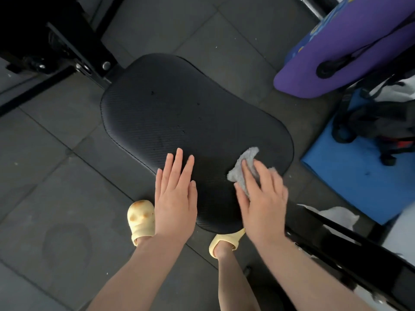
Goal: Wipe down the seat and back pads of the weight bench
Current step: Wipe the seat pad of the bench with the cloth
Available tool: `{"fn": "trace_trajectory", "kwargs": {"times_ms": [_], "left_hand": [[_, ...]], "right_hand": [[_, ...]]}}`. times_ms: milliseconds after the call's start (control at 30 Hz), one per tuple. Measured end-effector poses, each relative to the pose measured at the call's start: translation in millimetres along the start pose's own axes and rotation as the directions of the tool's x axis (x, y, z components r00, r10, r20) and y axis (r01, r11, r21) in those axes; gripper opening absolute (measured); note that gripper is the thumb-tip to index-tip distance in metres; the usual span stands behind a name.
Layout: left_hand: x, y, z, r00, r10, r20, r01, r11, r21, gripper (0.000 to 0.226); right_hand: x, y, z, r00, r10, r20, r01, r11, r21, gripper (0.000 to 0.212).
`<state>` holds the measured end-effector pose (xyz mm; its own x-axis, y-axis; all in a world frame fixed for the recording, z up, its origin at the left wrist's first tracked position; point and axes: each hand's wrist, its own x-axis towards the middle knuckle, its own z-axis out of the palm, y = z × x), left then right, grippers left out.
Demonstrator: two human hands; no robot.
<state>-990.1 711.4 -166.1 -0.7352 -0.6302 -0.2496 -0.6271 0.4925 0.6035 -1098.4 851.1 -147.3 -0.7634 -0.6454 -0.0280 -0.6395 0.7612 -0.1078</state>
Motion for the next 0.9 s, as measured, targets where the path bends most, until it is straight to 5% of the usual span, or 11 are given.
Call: {"fn": "trace_trajectory", "kwargs": {"times_ms": [167,300,367,467,533,600,700,767,900], "left_hand": [[-1.2,15.3,10.1,0.997,0.060,0.039,-0.063,0.996,0.058,0.051],[-2.5,23.2,15.1,1.000,0.017,0.005,-0.017,0.995,0.099,0.051],[-3.2,28.1,18.2,1.000,-0.009,-0.014,0.010,0.996,0.093,0.052],[-3.4,33.2,23.3,0.998,-0.051,-0.038,0.054,0.995,0.089,0.053],[-4.0,33.0,23.5,0.998,-0.052,-0.040,0.057,0.992,0.109,0.053],[-4.8,31.3,21.7,0.998,-0.043,-0.035,0.047,0.992,0.120,0.052],[-5.2,31.1,19.5,0.998,-0.053,-0.035,0.057,0.992,0.112,0.053],[-5.0,30.8,19.3,0.998,-0.059,-0.035,0.063,0.994,0.094,0.052],[-3.3,22.6,16.0,0.996,-0.070,-0.053,0.072,0.996,0.046,0.053]], "right_hand": [[-18.2,22.4,-4.9,0.954,-0.298,0.043,0.301,0.946,-0.120,0.048],[39.2,55.2,-8.7,0.990,0.136,-0.043,-0.140,0.984,-0.109,0.046],[36.4,36.8,-2.8,0.971,0.232,-0.057,-0.232,0.973,0.006,0.044],[0.2,8.5,4.3,0.999,-0.050,-0.012,0.051,0.997,0.051,0.046],[5.7,27.7,-1.7,0.936,-0.351,0.020,0.351,0.936,-0.007,0.050],[34.1,57.6,-6.5,0.893,-0.449,0.043,0.451,0.885,-0.117,0.051],[76.3,73.2,-7.9,0.999,-0.028,-0.026,0.026,0.996,-0.079,0.046],[76.3,44.8,-1.7,0.984,0.164,-0.069,-0.160,0.986,0.055,0.044],[34.2,-12.0,10.9,0.985,-0.173,-0.019,0.174,0.975,0.135,0.044]]}}
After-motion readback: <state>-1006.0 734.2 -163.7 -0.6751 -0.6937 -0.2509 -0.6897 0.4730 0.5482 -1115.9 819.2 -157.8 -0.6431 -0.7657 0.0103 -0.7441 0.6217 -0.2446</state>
